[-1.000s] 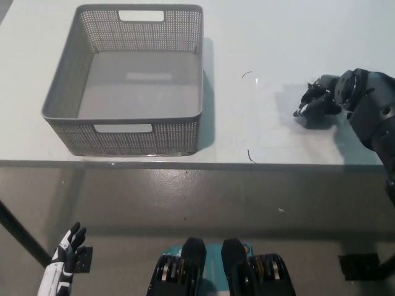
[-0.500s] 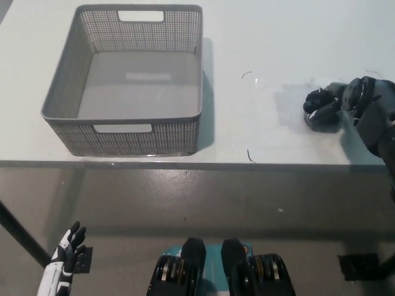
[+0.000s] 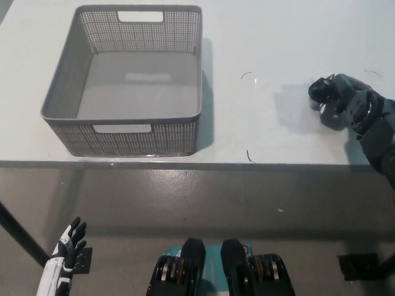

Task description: Use the right hand to pick up a webcam and put it into a container on the left side

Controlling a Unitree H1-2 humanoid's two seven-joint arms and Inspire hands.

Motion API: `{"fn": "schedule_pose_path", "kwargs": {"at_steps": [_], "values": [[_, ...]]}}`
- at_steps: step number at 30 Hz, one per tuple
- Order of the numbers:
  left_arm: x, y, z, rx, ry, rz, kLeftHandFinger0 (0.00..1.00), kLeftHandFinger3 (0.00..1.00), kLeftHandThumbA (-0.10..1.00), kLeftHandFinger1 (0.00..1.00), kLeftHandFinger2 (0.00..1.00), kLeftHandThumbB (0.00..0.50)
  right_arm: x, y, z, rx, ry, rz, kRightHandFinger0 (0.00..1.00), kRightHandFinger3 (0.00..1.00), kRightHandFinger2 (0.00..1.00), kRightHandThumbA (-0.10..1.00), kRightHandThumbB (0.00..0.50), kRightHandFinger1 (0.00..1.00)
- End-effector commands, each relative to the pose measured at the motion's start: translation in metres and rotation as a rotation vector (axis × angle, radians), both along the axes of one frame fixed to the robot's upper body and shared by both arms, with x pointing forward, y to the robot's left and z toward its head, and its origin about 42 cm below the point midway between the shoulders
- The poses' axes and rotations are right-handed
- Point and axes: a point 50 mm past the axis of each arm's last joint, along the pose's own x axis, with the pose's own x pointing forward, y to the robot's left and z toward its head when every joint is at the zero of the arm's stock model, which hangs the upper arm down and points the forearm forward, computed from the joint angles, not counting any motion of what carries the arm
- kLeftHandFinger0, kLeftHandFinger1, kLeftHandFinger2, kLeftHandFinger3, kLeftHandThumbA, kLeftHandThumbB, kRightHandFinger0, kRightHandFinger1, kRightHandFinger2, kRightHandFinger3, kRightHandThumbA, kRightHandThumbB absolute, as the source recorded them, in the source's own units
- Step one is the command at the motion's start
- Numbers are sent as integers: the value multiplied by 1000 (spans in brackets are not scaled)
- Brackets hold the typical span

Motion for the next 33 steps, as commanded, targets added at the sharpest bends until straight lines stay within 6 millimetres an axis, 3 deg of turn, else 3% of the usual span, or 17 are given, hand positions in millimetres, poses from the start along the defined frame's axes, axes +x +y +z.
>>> {"fn": "schedule_pose_path", "kwargs": {"at_steps": [1,3,7,10,18,22,23,24,26,27,30,33], "values": [[5,6,9,20,-52,-7,1000,1000,1000,1000,1000,35,9,17,31,167,-291,34,41,845,910,-100,157,542],[5,6,8,24,-52,-7,1000,1000,1000,1000,1000,30,10,17,33,184,-325,27,123,867,942,-100,164,610],[4,5,9,19,-50,-6,1000,1000,1000,1000,1000,36,10,18,37,251,-356,14,44,924,976,-100,137,595],[4,5,9,27,-45,-3,1000,1000,1000,1000,1000,43,13,19,45,314,-391,2,27,888,918,-100,146,578],[1,7,7,30,-43,-2,1000,1000,1000,1000,1000,40,25,44,100,583,-538,22,0,762,816,-100,157,500],[1,6,5,32,-32,-1,1000,1000,1000,1000,1000,52,29,68,130,653,-573,79,0,727,826,-100,152,478],[0,6,5,33,-32,-2,1000,1000,1000,1000,1000,59,29,72,133,651,-580,92,126,746,809,-100,164,553],[0,6,5,34,-32,-3,1000,1000,1000,1000,1000,60,29,77,137,644,-591,108,165,760,786,-100,169,523],[-1,5,5,27,-27,-11,1000,1000,1000,1000,1000,81,29,92,149,640,-612,144,6,812,790,-100,161,317],[-2,5,5,29,-27,-14,1000,1000,1000,1000,1000,85,28,100,154,644,-631,171,0,818,802,-100,162,274],[-1,5,6,27,-23,-20,1000,1000,1000,1000,1000,93,25,124,170,668,-664,242,0,839,872,-100,166,314],[-2,4,6,35,-19,-24,1000,1000,1000,1000,1000,100,20,147,184,682,-693,318,0,860,866,-100,167,320]]}}
